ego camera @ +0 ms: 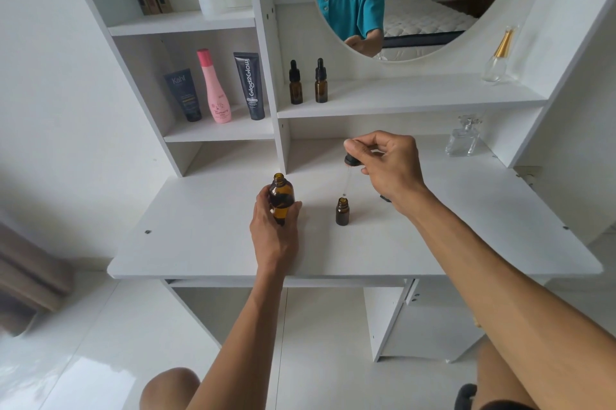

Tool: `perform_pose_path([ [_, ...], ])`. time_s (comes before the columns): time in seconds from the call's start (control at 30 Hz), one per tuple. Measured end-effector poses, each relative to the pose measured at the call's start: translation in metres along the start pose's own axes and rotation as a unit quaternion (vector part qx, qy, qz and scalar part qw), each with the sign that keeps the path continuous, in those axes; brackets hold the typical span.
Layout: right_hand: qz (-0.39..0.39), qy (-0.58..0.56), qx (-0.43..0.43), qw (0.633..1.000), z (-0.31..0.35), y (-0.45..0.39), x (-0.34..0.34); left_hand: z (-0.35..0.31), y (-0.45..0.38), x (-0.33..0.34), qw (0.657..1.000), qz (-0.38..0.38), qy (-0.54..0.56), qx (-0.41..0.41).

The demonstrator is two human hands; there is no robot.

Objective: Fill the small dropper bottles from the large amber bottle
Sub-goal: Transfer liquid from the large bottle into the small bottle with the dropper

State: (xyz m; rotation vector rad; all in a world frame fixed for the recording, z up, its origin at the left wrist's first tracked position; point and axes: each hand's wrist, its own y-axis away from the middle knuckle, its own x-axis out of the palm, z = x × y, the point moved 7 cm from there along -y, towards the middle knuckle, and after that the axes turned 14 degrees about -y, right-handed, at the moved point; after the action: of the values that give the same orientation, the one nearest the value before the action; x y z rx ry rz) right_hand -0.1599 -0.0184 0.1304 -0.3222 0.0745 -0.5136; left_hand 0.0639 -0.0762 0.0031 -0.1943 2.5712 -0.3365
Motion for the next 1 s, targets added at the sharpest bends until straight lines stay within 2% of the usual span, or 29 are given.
perform_pose_path([
  [1.0, 0.036, 0.048, -0.057, 0.997, 0.0067, -0.0020, 0.0095, -0.0040, 0.0010, -0.0030, 1.000, -0.006, -0.005, 0.003],
])
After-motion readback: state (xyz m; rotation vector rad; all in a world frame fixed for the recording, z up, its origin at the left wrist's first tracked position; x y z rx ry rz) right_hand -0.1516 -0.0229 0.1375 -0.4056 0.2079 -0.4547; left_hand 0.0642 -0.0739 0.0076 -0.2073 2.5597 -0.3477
